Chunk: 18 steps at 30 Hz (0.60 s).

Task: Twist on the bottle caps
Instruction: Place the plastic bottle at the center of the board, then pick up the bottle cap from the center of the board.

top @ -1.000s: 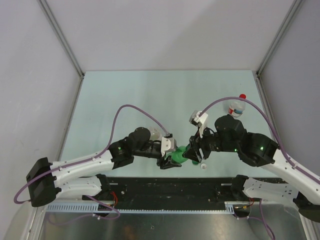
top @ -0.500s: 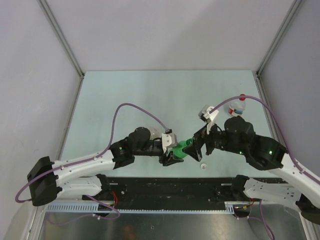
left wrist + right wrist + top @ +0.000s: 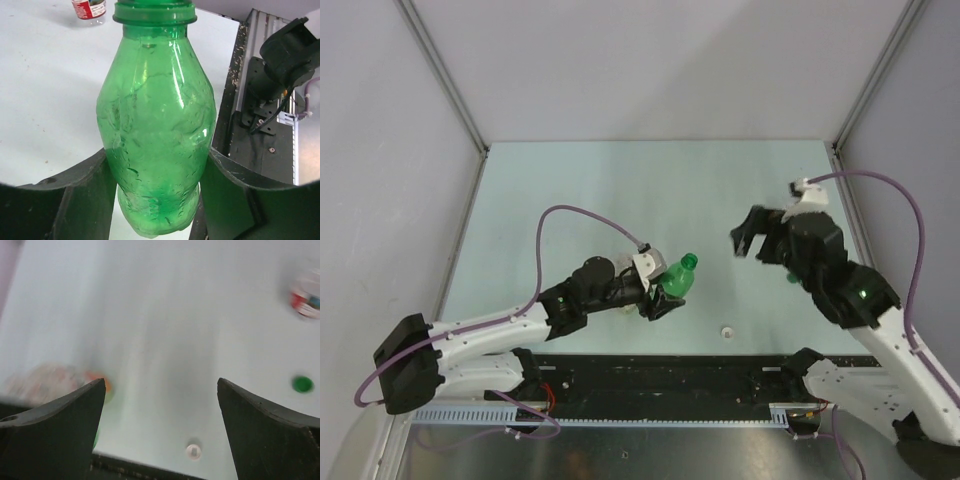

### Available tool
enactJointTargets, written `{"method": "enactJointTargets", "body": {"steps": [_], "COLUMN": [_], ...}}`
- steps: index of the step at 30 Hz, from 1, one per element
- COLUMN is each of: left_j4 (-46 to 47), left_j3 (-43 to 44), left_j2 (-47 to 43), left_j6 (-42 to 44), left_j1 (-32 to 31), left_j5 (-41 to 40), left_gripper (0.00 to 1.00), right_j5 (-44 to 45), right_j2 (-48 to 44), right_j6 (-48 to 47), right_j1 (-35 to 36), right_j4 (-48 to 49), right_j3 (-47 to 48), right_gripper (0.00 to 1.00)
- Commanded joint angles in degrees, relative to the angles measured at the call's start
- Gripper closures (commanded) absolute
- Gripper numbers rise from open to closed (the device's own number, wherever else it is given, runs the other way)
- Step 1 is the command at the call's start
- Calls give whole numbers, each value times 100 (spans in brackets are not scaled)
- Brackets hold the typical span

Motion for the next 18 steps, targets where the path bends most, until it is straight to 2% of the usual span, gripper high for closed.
{"method": "enactJointTargets", "body": {"steps": [1,4,6,13,16,18], "left_j4": [653,718,780,1178,1311,1379], "left_j3": [-24,-4,-17,-189,-204,-214], "left_j2": [-20,56,88,158,230,281], "left_j6": [-317,-368,-392,-417,-417,-404], "left_j1": [75,77,73,78,78,75], "left_j5": [-169,-24,8,-220,-219,-278], "left_gripper": [100,100,100,100,100,100], "right_j5": [-738,-1809,-1825,-340,-684,-1017], "right_j2": [688,1273,1480,1540,1496,1593], "right_j6": [781,866,975,1340,1492,1481], "right_j1": [-2212,-3697,-4247,-4983,-5367,-5561], "right_j4": [-341,-337,-128,183,657,1072], "right_j3": [-240,-539,-833,-1627,-2130,-2384], "right_gripper": [6,13,14,19,26,34]}}
